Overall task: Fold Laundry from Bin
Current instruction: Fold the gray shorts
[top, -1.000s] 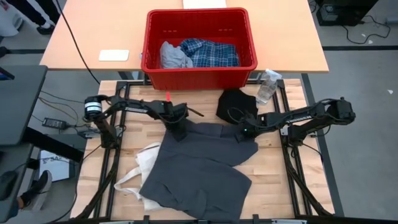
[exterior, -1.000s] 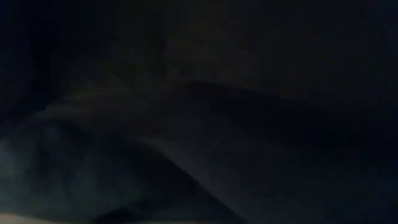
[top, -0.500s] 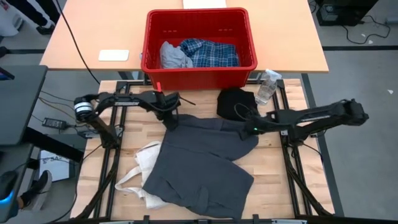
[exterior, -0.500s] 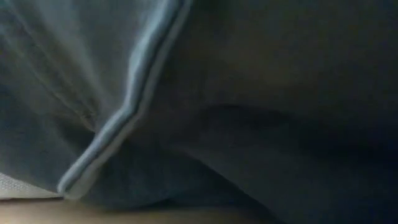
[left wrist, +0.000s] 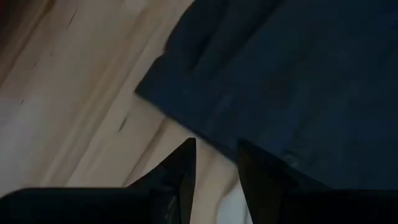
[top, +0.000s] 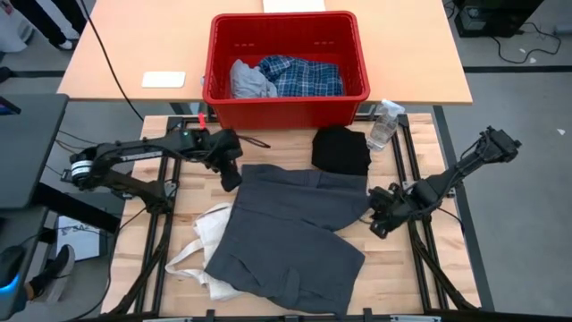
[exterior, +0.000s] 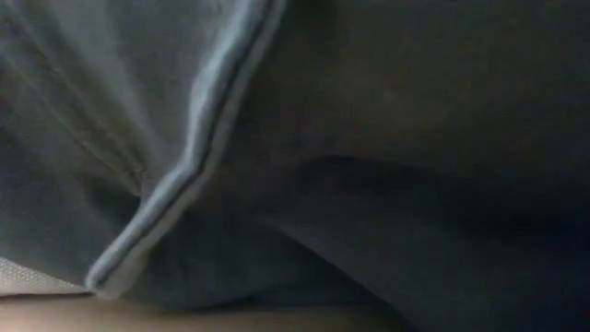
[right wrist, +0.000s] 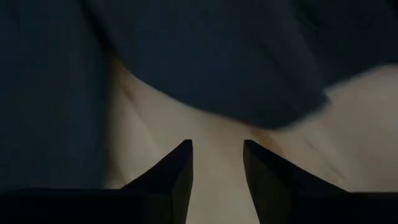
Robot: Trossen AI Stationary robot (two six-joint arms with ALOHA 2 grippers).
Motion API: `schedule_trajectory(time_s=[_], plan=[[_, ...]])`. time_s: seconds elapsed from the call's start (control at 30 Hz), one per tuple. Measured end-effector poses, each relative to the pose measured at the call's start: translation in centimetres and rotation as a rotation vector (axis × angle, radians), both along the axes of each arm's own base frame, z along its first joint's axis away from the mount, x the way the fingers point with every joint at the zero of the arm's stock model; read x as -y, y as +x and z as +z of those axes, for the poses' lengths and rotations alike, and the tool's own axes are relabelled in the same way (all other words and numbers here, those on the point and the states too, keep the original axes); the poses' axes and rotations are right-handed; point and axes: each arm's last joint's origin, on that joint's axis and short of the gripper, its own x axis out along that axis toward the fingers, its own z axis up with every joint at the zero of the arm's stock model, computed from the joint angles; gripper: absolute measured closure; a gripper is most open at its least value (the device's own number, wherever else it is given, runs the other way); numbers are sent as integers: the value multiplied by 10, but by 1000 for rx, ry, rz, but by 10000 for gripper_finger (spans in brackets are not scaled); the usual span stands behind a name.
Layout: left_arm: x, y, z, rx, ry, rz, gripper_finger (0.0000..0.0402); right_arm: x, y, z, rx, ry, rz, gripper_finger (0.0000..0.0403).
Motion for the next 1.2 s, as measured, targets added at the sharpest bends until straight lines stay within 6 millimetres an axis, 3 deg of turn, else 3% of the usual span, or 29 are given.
schedule_trajectory(time_s=[0.17,0.27,0.43,0.63,0.77,0.93,1.07,1.2], plan=[[17,-3,10,54,4,-46,281,1,-9,-12,-89,-169,4,229],[26,-1,12,73,-10,-65,281,5,-16,-33,-100,-179,-50,207],[36,9,16,165,-12,-89,281,5,-16,-61,97,-139,8,186],[37,12,18,207,-28,-54,281,11,-22,-74,133,-200,64,191],[37,12,18,211,-42,-27,281,4,-15,-69,202,-137,221,236],[37,13,19,222,-49,-11,281,5,-7,-65,256,-111,283,377],[37,15,20,247,-59,17,281,10,-4,-64,248,-78,244,391],[37,15,20,255,-75,45,281,15,2,-47,202,140,201,396]])
